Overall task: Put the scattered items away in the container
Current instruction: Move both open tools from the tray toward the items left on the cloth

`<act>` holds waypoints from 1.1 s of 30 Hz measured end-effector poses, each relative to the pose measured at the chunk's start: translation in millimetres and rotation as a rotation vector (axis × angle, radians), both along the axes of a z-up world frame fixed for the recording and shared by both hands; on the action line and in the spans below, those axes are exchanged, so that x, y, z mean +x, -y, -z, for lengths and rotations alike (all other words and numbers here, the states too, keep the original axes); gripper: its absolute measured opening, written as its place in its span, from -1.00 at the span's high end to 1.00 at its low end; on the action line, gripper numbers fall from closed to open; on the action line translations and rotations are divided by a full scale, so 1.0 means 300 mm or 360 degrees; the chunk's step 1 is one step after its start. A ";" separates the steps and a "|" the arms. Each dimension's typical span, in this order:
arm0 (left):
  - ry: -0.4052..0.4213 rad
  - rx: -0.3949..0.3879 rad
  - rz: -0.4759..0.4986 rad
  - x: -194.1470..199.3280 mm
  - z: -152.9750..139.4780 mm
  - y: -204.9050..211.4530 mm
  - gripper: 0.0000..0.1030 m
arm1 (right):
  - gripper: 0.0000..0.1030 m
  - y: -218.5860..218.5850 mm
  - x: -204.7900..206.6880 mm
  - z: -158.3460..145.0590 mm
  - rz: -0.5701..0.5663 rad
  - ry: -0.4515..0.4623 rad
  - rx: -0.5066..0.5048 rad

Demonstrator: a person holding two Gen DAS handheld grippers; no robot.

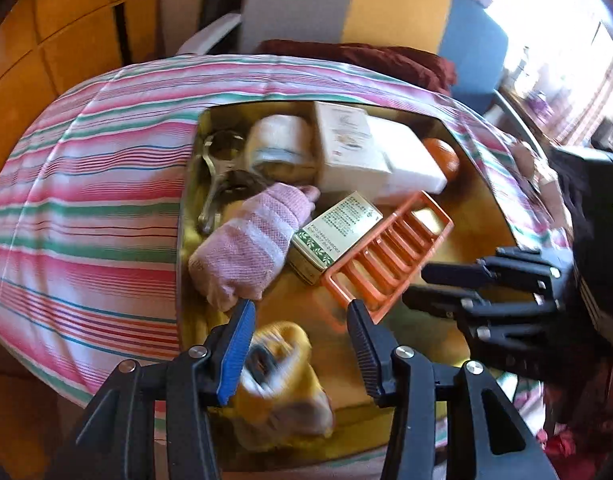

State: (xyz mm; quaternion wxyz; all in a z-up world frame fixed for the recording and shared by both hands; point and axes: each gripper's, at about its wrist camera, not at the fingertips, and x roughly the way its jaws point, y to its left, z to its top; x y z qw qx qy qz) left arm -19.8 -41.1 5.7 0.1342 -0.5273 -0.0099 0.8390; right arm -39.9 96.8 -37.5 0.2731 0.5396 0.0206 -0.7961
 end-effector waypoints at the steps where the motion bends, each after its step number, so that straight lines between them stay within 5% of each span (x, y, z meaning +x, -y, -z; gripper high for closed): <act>1: -0.0020 0.0003 -0.0011 0.002 -0.011 0.000 0.05 | 0.43 -0.003 0.004 -0.002 0.0000 0.0010 -0.0033; 6: -0.0169 0.0002 -0.0076 -0.006 -0.068 -0.028 0.00 | 0.35 -0.114 0.076 -0.108 0.0128 -0.0116 -0.0223; 8: -0.0168 0.0045 -0.0112 -0.018 -0.069 -0.050 -0.01 | -0.23 -0.198 0.104 -0.156 0.0268 -0.0244 -0.0253; 10: -0.0124 0.0136 -0.0097 -0.029 -0.067 -0.098 -0.01 | -0.42 -0.287 0.126 -0.172 0.0432 -0.0339 -0.0224; 14: -0.0097 0.0197 0.0096 -0.017 -0.070 -0.274 -0.01 | -0.42 -0.473 0.148 -0.173 0.0758 -0.0377 -0.0229; 24: -0.0111 0.0047 0.0791 0.074 -0.013 -0.856 -0.04 | -0.42 -0.975 0.288 -0.084 0.1350 -0.0325 -0.0166; 33: -0.0160 0.0034 0.0899 0.066 0.052 -1.089 -0.04 | -0.45 -1.357 0.263 -0.178 0.1682 -0.0537 -0.0223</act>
